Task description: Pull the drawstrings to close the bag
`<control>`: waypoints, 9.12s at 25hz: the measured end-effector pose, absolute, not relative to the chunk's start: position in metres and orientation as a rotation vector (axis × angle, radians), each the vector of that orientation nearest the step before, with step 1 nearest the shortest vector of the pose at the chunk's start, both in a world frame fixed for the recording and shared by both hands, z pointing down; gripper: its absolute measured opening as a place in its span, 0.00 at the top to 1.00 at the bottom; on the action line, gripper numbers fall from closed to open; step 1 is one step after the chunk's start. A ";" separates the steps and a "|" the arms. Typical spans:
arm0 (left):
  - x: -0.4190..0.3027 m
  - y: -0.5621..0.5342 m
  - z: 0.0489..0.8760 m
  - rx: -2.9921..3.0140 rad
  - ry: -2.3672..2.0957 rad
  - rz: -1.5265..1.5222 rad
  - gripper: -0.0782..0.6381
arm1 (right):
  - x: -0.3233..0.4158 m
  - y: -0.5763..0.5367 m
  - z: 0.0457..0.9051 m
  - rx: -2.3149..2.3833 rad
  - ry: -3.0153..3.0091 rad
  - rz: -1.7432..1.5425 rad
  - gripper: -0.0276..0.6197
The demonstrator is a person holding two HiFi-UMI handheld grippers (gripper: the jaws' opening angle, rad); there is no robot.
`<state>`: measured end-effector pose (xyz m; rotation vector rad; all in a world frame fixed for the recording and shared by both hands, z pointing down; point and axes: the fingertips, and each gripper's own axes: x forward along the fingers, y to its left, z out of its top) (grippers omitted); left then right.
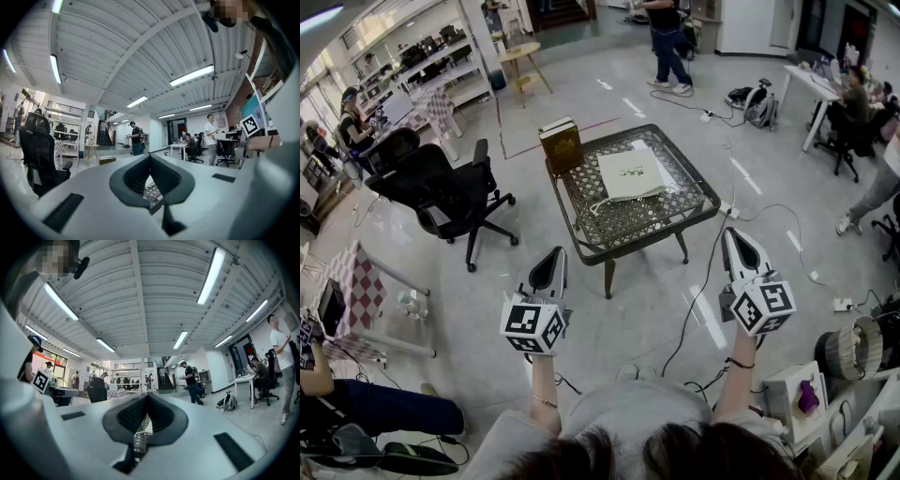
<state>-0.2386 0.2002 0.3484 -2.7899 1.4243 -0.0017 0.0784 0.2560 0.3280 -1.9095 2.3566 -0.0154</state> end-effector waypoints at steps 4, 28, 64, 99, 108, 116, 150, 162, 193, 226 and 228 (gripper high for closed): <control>-0.238 0.203 0.345 -2.782 1.428 0.001 0.86 | 0.079 0.257 0.326 -1.911 2.364 -0.006 0.92; -0.240 0.221 0.362 -2.731 1.577 -0.072 0.86 | 0.095 0.251 0.349 -1.825 2.414 -0.096 0.92; -0.183 -0.022 0.388 -2.896 1.392 -0.055 0.86 | 0.114 0.037 0.372 -1.961 2.360 -0.164 0.92; -0.138 -0.144 0.404 -2.696 1.767 -0.180 0.86 | 0.158 -0.174 0.392 -1.642 2.742 -0.230 0.92; -0.157 -0.157 0.426 -2.714 1.839 -0.234 0.86 | 0.140 -0.199 0.416 -1.650 2.791 -0.306 0.92; -0.160 -0.174 0.461 -2.780 1.802 -0.390 0.86 | 0.144 -0.213 0.444 -1.765 2.863 -0.270 0.92; -0.122 -0.193 0.637 -3.033 1.273 -1.269 0.85 | 0.132 -0.218 0.636 -1.259 3.602 -0.654 0.88; -0.118 -0.188 0.685 -2.987 0.943 -1.552 0.75 | 0.136 -0.211 0.671 -0.969 3.807 -0.724 0.73; -0.097 -0.182 0.740 -2.795 0.450 -1.734 0.71 | 0.139 -0.172 0.726 -0.184 4.341 -0.333 0.67; -0.095 -0.176 0.746 -2.927 0.500 -1.758 0.85 | 0.144 -0.171 0.726 -0.198 4.382 -0.288 0.91; -0.096 -0.176 0.746 -2.926 0.504 -1.765 0.85 | 0.144 -0.171 0.726 -0.202 4.380 -0.299 0.91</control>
